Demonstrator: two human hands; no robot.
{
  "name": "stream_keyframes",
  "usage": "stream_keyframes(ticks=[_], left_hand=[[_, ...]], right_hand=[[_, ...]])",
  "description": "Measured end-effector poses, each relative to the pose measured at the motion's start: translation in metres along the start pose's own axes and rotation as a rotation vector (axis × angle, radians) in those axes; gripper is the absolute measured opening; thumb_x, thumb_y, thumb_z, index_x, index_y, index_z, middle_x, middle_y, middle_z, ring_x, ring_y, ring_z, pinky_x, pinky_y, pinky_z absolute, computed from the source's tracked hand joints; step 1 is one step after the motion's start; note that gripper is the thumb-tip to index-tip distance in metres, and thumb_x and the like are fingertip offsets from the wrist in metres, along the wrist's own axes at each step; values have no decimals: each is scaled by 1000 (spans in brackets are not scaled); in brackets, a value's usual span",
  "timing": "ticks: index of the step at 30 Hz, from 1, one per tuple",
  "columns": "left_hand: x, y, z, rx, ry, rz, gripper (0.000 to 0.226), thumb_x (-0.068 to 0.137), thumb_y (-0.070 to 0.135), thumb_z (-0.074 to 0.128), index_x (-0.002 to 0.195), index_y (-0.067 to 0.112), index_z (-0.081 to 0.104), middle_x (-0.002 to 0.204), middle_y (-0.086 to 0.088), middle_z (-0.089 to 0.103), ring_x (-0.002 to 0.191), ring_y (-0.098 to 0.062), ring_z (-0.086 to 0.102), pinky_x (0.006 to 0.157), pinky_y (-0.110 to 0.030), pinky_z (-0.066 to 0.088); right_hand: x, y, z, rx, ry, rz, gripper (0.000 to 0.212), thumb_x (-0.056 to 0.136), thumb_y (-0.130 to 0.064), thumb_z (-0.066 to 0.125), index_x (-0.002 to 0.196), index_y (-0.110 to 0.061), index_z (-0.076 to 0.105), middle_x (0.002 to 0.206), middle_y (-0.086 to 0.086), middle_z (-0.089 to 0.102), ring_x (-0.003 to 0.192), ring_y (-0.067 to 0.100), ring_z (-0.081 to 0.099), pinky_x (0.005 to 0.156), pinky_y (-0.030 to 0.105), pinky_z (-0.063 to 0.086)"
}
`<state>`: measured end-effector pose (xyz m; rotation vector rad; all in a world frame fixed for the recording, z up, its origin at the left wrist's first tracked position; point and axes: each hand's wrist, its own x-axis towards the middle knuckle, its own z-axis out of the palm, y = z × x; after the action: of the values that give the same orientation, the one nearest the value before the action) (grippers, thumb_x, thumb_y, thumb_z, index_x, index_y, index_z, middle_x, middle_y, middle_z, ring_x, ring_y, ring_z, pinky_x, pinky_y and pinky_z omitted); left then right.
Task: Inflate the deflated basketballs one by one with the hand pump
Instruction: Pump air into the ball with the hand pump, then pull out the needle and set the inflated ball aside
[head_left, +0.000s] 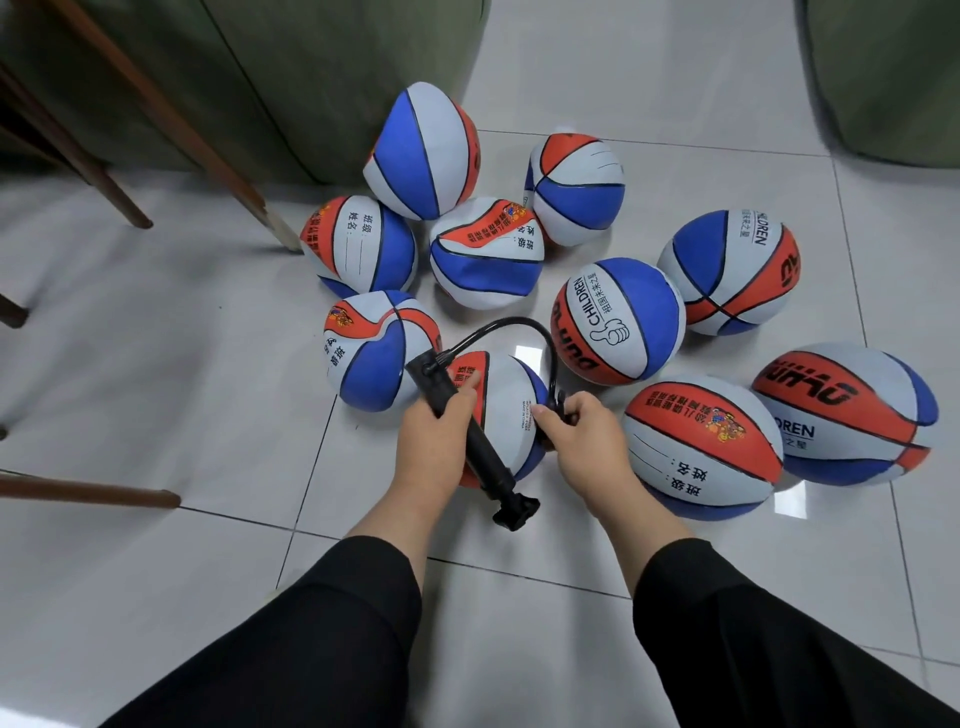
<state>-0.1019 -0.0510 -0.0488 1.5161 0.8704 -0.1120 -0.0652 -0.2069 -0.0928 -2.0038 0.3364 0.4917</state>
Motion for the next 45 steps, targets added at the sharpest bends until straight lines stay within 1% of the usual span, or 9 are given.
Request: stream_keyframes(ticks=[3,7,9,15,20,26,31,34,45], left_hand=[[1,0,-4,-18,-17,-12,23,96,38,68,108,21,76,91,1,73,92,-21,71,86,-42,61],[3,0,-3,0,-21,-9,21,93,43,73,101,23,74,93,0,76,91,-19,73,82,-39,62],[6,3,-7,-21,6,-10,22,94,42,72,99,21,72,89,0,75,89,-20,73,74,-35,59],[6,2,-5,-34,-10,8,13,99,36,65,99,23,68,100,-6,73,97,-21,69,82,-35,55],[2,-13,-9,-28,19,6,8,100,31,60,95,37,60,105,-5,70,100,-22,67,75,-31,51],[0,-9,-17,-114,-14,-41,32,100,37,61,131,34,66,114,1,73,107,-20,68,95,-37,55],[-13,-5,-11,-81,-34,3,15,100,36,65,99,21,66,95,-1,70,93,-17,66,72,-23,46],[-24,-7,-10,-50,-59,-1,19,103,35,61,108,18,65,100,0,68,95,-14,63,69,-19,43],[-52,-19,-19,-187,-215,-277,29,99,44,61,115,19,62,109,4,79,113,-20,69,100,-49,56]], right_hand=[[-5,5,0,60,-30,25,28,90,-29,71,77,-13,52,75,10,64,69,26,65,69,46,57],[-8,3,-7,83,-66,42,18,93,-15,63,88,2,61,74,10,64,62,18,64,57,21,50],[-4,3,-15,159,-14,66,14,94,-13,59,87,-1,60,75,8,61,68,19,74,64,30,51],[-3,-4,-24,233,1,44,25,98,-20,58,96,5,64,85,10,71,86,22,73,87,44,62],[-13,-6,-3,317,46,90,28,103,-38,52,98,-14,66,100,6,73,101,25,70,88,46,61],[-18,-12,0,156,138,70,37,102,-49,48,92,-16,61,90,5,71,90,29,69,85,54,59],[-26,-19,-8,62,216,12,35,105,-40,47,93,-10,59,88,6,66,86,29,63,80,43,54],[-37,-18,-20,26,259,-3,32,106,-39,46,94,-13,59,85,2,64,84,25,62,77,39,51],[-79,-14,-26,155,204,-62,27,105,-40,50,97,-18,64,86,-3,73,82,10,72,79,36,60]])
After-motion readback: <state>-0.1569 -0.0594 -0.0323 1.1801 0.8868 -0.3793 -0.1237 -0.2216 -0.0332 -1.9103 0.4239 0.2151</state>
